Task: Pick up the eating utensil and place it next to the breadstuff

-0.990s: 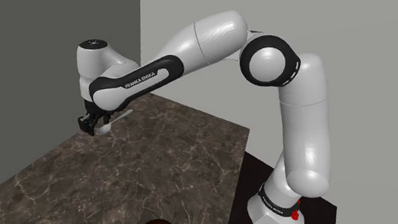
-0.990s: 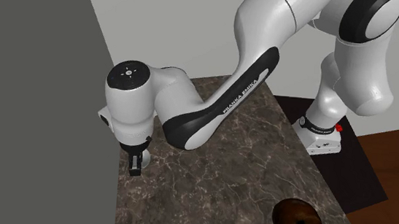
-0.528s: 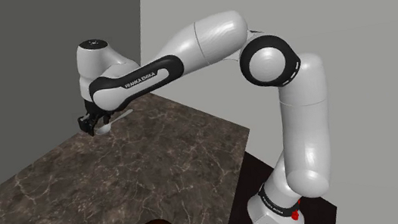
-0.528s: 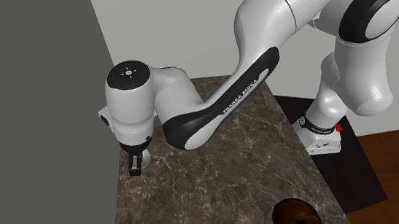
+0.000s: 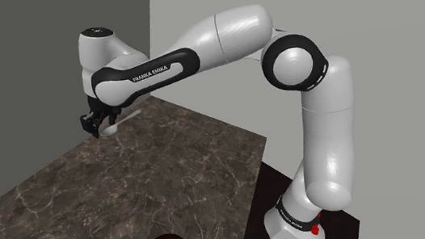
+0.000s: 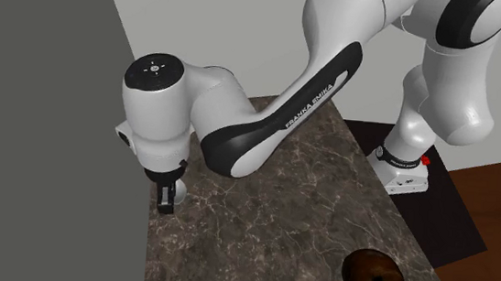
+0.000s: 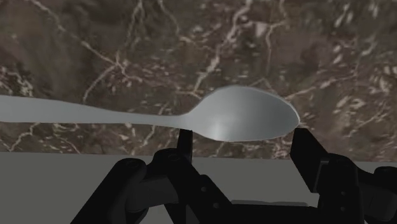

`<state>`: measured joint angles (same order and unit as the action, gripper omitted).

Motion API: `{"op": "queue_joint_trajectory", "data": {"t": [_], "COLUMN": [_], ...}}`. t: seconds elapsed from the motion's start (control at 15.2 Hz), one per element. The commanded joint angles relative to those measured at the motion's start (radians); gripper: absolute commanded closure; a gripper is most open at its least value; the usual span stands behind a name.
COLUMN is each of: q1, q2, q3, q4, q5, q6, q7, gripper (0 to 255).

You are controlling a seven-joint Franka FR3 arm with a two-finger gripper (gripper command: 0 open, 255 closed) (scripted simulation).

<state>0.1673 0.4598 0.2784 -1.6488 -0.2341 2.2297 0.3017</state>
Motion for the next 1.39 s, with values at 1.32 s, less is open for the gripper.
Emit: {"op": "queue_joint_trajectory", "data": {"t": [1.32], "q1": [0.092], "q2": [-0.15], "q3": [0.062], "q4": [-0.03], "q5": [0.016], "q6": [-0.131], "q7": [0.136], "gripper": [255]}}
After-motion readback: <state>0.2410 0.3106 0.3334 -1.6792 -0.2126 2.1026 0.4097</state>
